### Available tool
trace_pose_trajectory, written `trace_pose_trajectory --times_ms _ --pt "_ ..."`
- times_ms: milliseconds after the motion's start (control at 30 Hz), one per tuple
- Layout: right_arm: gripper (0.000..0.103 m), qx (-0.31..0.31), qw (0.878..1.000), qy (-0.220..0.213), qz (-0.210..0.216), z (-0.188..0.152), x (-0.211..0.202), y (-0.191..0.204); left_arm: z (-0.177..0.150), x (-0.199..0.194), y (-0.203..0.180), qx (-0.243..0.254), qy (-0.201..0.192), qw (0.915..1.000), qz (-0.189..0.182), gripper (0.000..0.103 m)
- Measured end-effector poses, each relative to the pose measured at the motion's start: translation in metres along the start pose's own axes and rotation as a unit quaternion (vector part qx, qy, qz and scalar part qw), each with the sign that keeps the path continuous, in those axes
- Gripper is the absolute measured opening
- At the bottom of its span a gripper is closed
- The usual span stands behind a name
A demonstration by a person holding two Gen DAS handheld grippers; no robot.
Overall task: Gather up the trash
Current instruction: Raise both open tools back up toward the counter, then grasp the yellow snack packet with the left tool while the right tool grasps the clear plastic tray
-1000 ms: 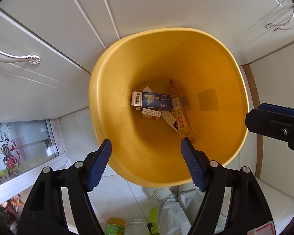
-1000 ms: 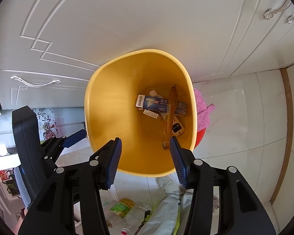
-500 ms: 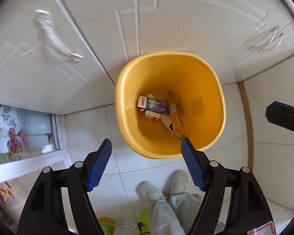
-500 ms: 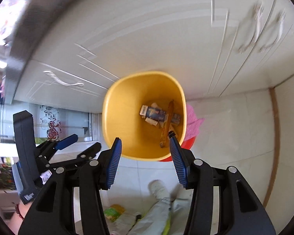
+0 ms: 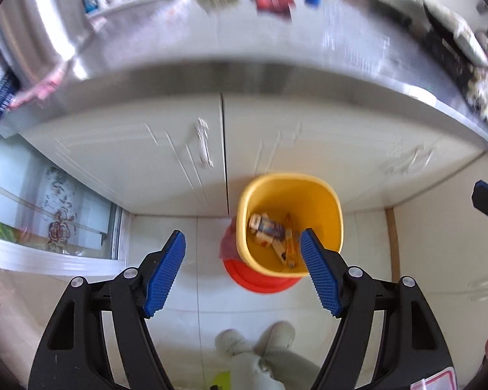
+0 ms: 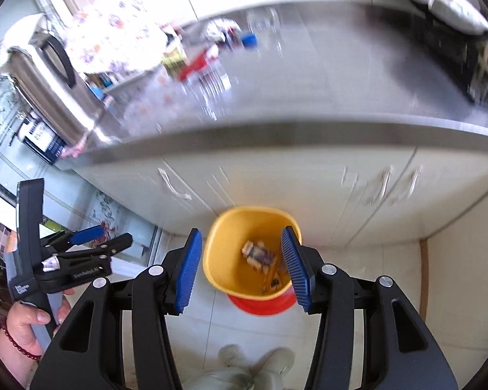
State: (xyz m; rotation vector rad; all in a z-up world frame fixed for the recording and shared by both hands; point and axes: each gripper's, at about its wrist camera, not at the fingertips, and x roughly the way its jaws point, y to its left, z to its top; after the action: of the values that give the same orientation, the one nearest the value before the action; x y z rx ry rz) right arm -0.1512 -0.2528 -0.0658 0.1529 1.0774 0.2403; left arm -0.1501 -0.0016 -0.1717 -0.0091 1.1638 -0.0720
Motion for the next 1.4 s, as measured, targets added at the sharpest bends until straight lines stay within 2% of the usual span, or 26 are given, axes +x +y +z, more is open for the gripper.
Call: trace_pose_trajectory --times_ms 233,400,733,933,1100,1133,1200,1233,1400 --pt "0.052 0.003 0.999 -0.034 0.003 0.036 -0.010 0.009 0.045 -0.028 0.011 0.002 -0.048 0.9988 0.003 0.074" --pt "0.052 -0.004 0.999 -0.050 0.001 0.063 0.003 0.028 0.090 -0.019 0.020 0.017 -0.064 0.9978 -0.006 0.074" --pt "0.052 0.020 0.998 -0.058 -0.010 0.122 0.069 0.063 0.195 0.019 0.041 0.068 -0.059 0.9956 -0.028 0.074" --pt "0.052 0.029 0.998 -0.040 -0.032 0.139 0.111 0.076 0.244 0.050 0.049 0.078 -0.048 0.9950 -0.040 0.074" --pt "0.051 0.009 0.998 -0.030 -0.060 0.145 0.139 0.087 0.274 0.066 0.051 0.065 -0.041 0.9948 -0.067 0.074" --pt "0.050 0.005 0.997 -0.029 -0.066 0.145 0.143 0.088 0.278 0.069 0.050 0.066 -0.040 0.9945 -0.071 0.074" --pt "0.032 -0.001 0.996 -0.035 -0.080 0.146 0.147 0.089 0.288 0.076 0.049 0.070 -0.041 0.9941 -0.072 0.074" --pt "0.027 -0.001 0.996 -0.035 -0.083 0.147 0.148 0.088 0.292 0.078 0.048 0.069 -0.040 0.9940 -0.075 0.074" --pt "0.024 -0.002 0.995 -0.035 -0.089 0.155 0.153 0.085 0.314 0.085 0.043 0.066 -0.043 0.9927 -0.091 0.075"
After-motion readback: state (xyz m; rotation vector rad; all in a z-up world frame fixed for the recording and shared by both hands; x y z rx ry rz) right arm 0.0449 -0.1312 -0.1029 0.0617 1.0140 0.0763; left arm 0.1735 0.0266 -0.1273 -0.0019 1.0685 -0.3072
